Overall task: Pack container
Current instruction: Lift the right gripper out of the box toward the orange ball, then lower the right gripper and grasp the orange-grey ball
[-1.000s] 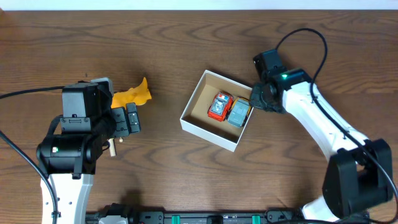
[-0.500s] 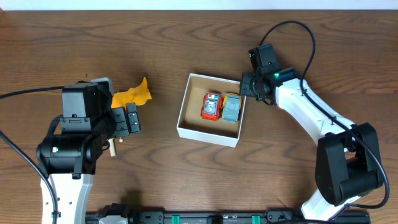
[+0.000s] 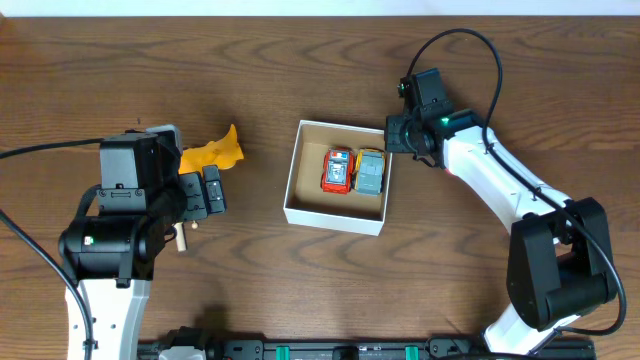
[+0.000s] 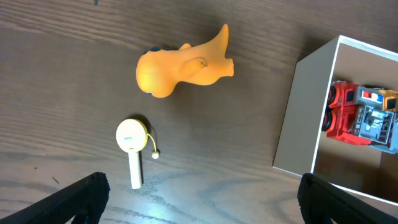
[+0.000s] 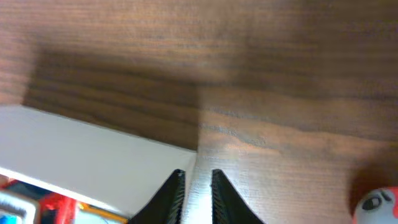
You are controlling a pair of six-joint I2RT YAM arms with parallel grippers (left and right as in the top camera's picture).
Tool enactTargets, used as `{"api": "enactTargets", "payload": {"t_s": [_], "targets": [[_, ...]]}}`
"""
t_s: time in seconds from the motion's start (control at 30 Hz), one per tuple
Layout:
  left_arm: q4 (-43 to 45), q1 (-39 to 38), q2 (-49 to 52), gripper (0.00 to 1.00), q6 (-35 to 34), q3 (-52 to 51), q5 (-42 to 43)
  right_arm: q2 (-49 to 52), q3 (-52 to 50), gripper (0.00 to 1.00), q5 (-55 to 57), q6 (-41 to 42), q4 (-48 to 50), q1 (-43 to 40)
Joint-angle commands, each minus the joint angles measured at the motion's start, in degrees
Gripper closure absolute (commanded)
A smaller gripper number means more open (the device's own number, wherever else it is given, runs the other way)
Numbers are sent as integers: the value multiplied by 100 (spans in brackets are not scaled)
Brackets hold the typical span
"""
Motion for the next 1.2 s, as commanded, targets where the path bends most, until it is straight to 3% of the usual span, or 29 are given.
{"api": "enactTargets", "payload": {"t_s": [0.0,0.13,0.27,0.37,0.63,1.17], "targets": [[-11,24,11,2,-11,17,-4,-212,271,75,326,-144,-321,-197],[-11,24,11,2,-13,17,-2,-540,629,57,772,-22,-1073,-485],[-11,24,11,2,-13,17,-2,-901,785,18,949,247,-1738,-798],[-11,24,11,2,-11,17,-2,-1040,785,1,944,411,-2140,-997],[-9,24,11,2,-13,17,-2,-673,737,1,885,435,-2562,-1237],[-11,24,11,2,-13,17,-2,752,737,1,442,83,-2116,-1502]]}}
